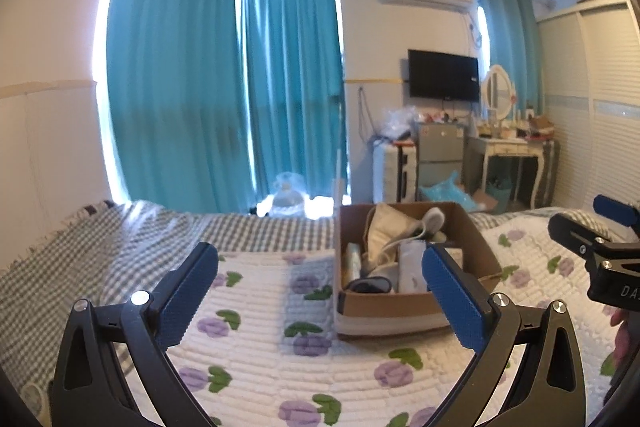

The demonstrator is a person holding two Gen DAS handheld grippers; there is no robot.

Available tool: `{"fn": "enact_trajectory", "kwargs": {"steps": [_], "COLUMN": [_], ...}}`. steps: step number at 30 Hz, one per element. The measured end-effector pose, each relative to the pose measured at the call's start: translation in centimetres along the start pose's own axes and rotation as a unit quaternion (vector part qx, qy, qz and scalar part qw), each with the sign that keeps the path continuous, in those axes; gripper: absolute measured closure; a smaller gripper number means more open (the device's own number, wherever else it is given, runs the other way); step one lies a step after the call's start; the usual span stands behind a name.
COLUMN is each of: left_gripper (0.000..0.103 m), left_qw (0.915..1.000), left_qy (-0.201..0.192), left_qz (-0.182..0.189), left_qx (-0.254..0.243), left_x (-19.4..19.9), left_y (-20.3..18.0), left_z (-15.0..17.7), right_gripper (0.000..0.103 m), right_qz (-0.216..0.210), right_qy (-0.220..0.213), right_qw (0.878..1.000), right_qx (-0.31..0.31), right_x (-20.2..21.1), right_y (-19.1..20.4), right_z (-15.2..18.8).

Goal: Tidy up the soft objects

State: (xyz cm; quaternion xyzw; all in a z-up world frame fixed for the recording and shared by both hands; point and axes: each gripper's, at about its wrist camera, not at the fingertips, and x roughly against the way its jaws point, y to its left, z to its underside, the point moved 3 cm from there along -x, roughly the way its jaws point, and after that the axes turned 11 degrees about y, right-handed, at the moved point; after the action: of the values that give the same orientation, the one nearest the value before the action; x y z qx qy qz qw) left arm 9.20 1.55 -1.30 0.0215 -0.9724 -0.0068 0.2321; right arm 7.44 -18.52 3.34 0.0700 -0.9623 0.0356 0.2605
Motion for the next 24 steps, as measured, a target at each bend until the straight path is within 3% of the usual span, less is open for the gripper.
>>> {"fn": "enact_trajectory", "kwargs": {"steps": [24], "left_gripper": [0.000], "left_qw": [0.9997], "left_qy": [0.020], "left_qz": [0.014], "left_qx": [0.007], "left_x": [-0.44], "left_y": [0.17], "left_z": [0.52], "right_gripper": [0.000], "right_qz": [-0.006], "right_qy": [0.005], "right_qw": [1.000], "right_qx": [-0.001], "right_x": [0.36], "right_y": [0.88], "right_z": [0.06]}}
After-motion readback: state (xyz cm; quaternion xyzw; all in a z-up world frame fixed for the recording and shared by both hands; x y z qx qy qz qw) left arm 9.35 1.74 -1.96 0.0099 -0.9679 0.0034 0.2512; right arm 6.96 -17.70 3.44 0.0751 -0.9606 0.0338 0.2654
